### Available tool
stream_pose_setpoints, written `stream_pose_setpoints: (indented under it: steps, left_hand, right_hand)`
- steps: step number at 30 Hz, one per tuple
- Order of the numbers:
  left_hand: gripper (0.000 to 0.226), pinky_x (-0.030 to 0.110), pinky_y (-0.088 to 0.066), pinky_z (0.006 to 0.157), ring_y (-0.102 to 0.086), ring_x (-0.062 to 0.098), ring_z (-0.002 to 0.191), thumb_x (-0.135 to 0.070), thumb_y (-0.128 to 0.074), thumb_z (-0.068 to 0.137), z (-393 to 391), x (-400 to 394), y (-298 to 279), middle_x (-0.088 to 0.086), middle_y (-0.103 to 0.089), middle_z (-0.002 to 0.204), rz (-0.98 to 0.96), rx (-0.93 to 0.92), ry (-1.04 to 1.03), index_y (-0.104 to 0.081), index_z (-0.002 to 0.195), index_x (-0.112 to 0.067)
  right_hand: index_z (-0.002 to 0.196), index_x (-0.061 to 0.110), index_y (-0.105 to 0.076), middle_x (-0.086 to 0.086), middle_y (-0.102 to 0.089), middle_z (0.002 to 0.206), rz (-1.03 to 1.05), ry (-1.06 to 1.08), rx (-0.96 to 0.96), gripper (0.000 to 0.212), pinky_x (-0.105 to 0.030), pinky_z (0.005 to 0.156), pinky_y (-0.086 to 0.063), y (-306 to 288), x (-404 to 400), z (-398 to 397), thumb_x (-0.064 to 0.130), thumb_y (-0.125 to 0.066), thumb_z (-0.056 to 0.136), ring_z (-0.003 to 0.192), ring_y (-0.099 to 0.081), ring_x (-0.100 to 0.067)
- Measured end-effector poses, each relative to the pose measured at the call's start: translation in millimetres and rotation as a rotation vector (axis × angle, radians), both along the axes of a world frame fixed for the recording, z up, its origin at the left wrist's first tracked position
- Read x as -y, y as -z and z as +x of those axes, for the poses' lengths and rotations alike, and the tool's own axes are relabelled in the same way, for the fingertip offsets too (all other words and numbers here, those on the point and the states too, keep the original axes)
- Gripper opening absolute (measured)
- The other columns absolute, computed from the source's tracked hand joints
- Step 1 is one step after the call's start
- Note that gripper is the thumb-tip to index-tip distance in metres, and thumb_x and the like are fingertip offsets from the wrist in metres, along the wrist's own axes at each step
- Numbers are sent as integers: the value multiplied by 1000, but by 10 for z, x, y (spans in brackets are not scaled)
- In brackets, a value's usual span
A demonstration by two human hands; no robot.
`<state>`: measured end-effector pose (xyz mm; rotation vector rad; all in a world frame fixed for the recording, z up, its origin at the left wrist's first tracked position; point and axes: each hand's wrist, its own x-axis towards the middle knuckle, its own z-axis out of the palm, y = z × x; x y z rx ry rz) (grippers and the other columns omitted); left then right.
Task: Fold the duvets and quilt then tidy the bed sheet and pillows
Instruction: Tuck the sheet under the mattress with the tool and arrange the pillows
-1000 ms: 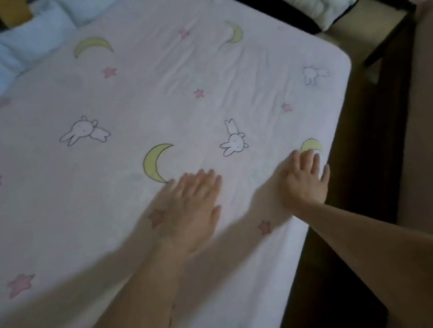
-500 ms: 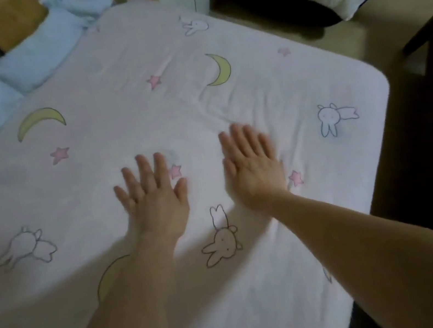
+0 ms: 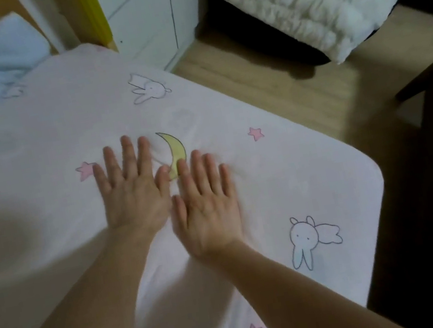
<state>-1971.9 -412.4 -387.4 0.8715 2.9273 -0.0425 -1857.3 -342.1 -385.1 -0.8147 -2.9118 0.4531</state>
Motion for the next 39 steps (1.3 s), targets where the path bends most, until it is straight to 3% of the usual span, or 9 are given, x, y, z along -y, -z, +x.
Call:
stream_pose_setpoints:
  steps: [3,11,19,24,26,29,34,36,39]
  left_hand:
    - [73,57,-3,117,3,38,147,-59,0,91,1,-20,-37,5,2,162,-25,60,12,1,154,-23]
    - [72,63,3,114,14,40,145,-64,6,89,890,-817,-116,3,17,160,-48,115,319,14,151,-29]
    - [72,58,1,116,12,36,146,-64,11,89,1814,-458,-86,5,16,160,-33,59,530,18,150,-27]
    - [69,54,-1,118,11,33,147,-56,11,90,2462,174,-97,7,12,161,3,62,571,18,150,-23]
    - [69,53,-1,118,11,32,147,-52,9,90,2681,536,-121,9,10,161,8,82,596,12,152,-22]
    - [70,54,-1,117,14,33,147,-51,12,87,3066,1218,-173,9,14,160,-33,115,621,16,150,-21]
    - [87,56,6,115,29,37,141,-50,-34,92,3785,2528,-329,13,28,155,-253,240,818,20,150,-15]
    - [89,56,7,115,26,36,142,-42,-51,85,3964,2877,-515,13,17,159,-464,355,1029,-2,154,-15]
    - [43,46,-24,113,-31,32,139,-31,-50,90,3988,2998,-961,13,-45,143,-674,550,1106,-58,129,-17]
  right_hand:
    - [152,18,-20,-5,-13,160,56,-50,24,58,-44,119,-2,25,-344,268,37,-30,98,148,-5,-22]
    - [152,35,3,-1,12,160,14,380,239,57,-62,113,6,-124,-1221,1188,52,-5,98,146,17,-28]
    - [150,38,9,0,22,158,-148,565,103,56,-61,114,-10,-34,-811,1726,52,-11,100,143,23,-31]
    - [152,30,-1,1,25,157,-336,592,-2,52,-46,116,-21,-54,-16,2200,40,-17,103,144,22,-31]
    - [150,28,-13,0,20,159,-362,547,-30,48,-47,114,-29,-2,353,2387,35,-21,103,146,10,-34]
    - [148,45,7,-7,-3,160,-544,713,-179,55,-44,97,-46,29,986,2642,47,-22,101,130,-43,-31]
    - [152,30,3,-10,-36,151,-800,750,-88,58,-42,107,-38,-39,2006,3235,44,-23,102,129,-46,-32]
    - [147,19,-27,-10,-54,132,-944,715,134,47,-42,93,-51,-216,2214,3498,33,-32,103,112,-60,-31]
    - [116,6,-61,-9,-67,95,-1036,743,320,25,-34,68,-60,-597,2276,3785,17,-47,99,76,-69,-22]
